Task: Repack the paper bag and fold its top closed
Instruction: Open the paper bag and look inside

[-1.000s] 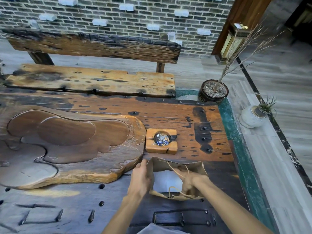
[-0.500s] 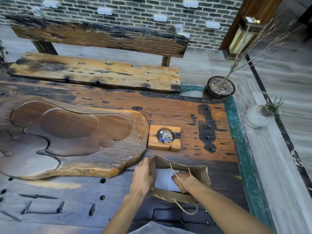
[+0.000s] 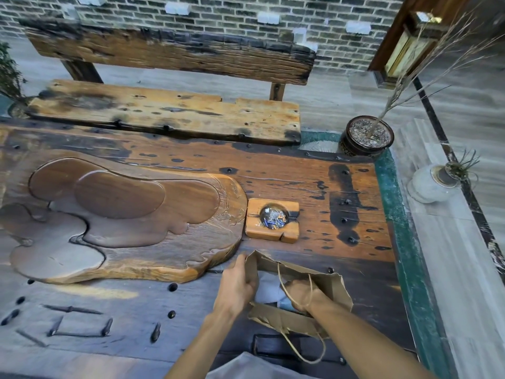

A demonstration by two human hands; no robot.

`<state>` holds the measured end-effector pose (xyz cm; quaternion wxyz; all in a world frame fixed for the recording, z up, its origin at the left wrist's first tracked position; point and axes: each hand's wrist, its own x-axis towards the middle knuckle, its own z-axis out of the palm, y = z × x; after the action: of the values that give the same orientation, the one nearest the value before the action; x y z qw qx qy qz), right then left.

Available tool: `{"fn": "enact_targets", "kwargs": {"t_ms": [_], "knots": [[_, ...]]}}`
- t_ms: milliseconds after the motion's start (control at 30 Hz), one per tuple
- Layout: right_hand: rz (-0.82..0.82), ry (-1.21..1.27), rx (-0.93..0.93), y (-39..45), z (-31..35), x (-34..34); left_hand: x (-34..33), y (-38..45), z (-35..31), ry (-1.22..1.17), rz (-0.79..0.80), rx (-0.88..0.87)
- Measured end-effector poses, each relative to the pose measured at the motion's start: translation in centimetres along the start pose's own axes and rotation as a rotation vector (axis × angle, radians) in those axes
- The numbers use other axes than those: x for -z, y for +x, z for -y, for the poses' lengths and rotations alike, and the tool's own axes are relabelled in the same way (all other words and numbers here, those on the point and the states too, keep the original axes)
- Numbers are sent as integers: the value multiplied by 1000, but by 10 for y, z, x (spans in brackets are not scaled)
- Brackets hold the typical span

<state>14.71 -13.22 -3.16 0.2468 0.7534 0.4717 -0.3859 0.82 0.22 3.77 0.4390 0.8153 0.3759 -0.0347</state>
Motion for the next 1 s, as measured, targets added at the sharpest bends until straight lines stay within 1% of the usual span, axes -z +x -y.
{"fn": "enact_targets", "kwargs": {"t_ms": [233,400,567,633,733,800,900,933,1000], "knots": [[50,73,-9,-1,-7,-1,-1,-3,0,-17,4,12],[27,184,-20,-14,-13,18,2,-2,0,-13,31,17],[13,257,17,-42,-20,38,2,-1,1,-7,36,-25],[10,257,26,-60,-21,48,2,-2,0,54,51,-95],[-5,271,32,-88,-22,64,7,-4,-7,171,91,-260],[-20,279,58,-107,-23,75,14,-8,-17,174,100,-395],[-23,217,92,-138,-20,94,23,-11,-33,186,60,-608],[-23,195,100,-148,-18,101,24,-10,-37,178,68,-658],[-28,149,116,-167,-16,115,28,-9,-48,128,136,-735]]}}
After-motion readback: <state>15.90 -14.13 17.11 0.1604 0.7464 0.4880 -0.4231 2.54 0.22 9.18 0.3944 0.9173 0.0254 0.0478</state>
